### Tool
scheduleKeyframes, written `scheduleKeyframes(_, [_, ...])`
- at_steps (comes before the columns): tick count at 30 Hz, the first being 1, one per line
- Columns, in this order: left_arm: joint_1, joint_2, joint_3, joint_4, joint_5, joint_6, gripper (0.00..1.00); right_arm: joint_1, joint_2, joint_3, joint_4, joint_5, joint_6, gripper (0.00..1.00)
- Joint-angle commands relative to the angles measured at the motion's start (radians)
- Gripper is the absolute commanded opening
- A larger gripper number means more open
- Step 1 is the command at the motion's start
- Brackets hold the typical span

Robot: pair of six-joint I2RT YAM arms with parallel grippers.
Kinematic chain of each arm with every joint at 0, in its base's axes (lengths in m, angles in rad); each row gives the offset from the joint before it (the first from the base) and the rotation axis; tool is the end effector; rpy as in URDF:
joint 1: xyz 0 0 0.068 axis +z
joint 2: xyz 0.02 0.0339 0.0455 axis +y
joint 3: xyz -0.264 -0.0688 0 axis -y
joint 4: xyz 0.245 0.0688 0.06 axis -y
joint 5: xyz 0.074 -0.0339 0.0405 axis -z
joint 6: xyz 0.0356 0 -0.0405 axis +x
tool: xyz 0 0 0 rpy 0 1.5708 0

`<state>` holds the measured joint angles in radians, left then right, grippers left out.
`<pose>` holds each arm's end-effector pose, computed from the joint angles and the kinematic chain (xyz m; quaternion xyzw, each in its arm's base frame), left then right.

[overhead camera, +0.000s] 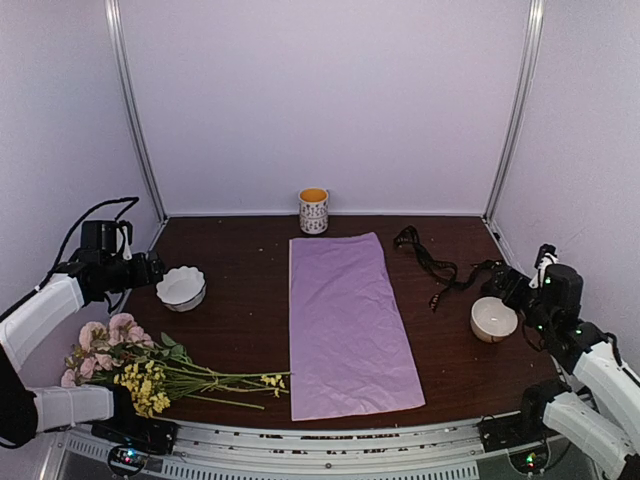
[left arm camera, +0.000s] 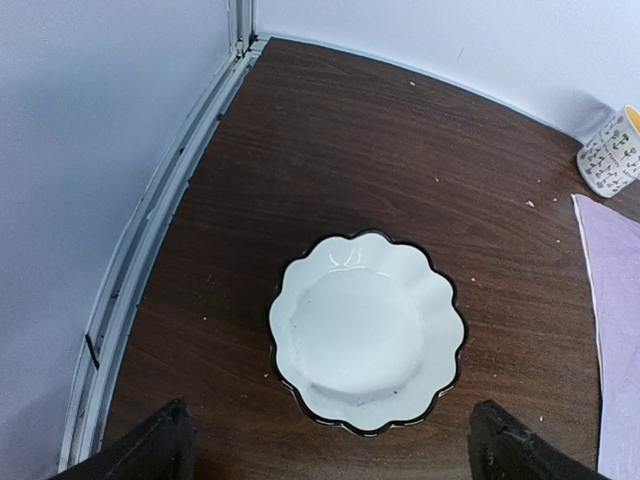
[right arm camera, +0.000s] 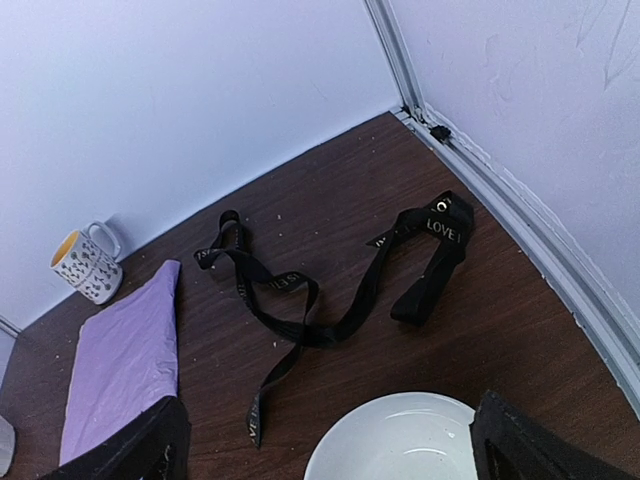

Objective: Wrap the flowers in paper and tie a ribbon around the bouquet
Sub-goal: Pick up the corner of the folded wrapping paper from the center of the board.

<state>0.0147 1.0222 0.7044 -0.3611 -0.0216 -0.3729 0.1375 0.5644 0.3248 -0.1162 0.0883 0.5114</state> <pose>0.2191 0.0040 0.2504 -0.1783 0.8844 -0.0672 0.4261 0.1508 0.0177 0.2167 0.1772 0.8013 0.1474 0.5521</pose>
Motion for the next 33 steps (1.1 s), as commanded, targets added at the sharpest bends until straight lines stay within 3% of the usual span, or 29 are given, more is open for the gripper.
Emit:
scheduleKeyframes(1, [0.002, -0.005, 0.003, 0.054, 0.023, 0.012, 0.98, -0.006, -0.067, 0.031, 0.010, -0.067, -0.006, 1.00])
scheduleKeyframes(6, [0.002, -0.013, 0.000, 0.057, 0.039, 0.012, 0.97, -0.006, -0.116, 0.041, 0.068, -0.287, -0.027, 1.00])
scheduleKeyframes(11, [0.001, -0.012, -0.001, 0.076, 0.108, 0.008, 0.95, 0.039, -0.033, 0.133, 0.029, -0.484, -0.011, 1.00])
scheduleKeyframes(13, [0.002, -0.005, -0.003, 0.084, 0.136, 0.003, 0.94, 0.164, 0.020, 0.188, -0.031, -0.413, -0.029, 0.96])
scheduleKeyframes(16, [0.001, 0.011, 0.001, 0.089, 0.179, -0.001, 0.93, 0.478, 0.164, 0.294, -0.140, -0.150, -0.098, 0.94])
scheduleKeyframes(19, [-0.005, 0.018, 0.005, 0.094, 0.211, -0.004, 0.92, 0.763, 0.458, 0.476, -0.254, -0.025, -0.165, 0.98])
scheduleKeyframes(22, [-0.011, 0.014, 0.001, 0.094, 0.218, -0.004, 0.92, 0.968, 0.772, 0.726, -0.442, -0.008, -0.267, 1.00])
scheduleKeyframes(26, [-0.016, 0.007, -0.001, 0.103, 0.241, -0.009, 0.92, 1.156, 1.123, 1.040, -0.647, -0.011, -0.432, 1.00])
scheduleKeyframes(28, [-0.020, 0.004, -0.003, 0.109, 0.253, -0.010, 0.92, 1.237, 1.256, 1.155, -0.770, 0.028, -0.509, 0.95])
scheduleKeyframes(30, [-0.024, 0.000, -0.003, 0.109, 0.255, -0.011, 0.91, 1.290, 1.317, 1.189, -0.843, 0.126, -0.551, 0.91])
scheduleKeyframes(33, [-0.029, -0.002, -0.003, 0.111, 0.258, -0.011, 0.91, 1.324, 1.313, 1.112, -0.876, 0.201, -0.566, 0.84])
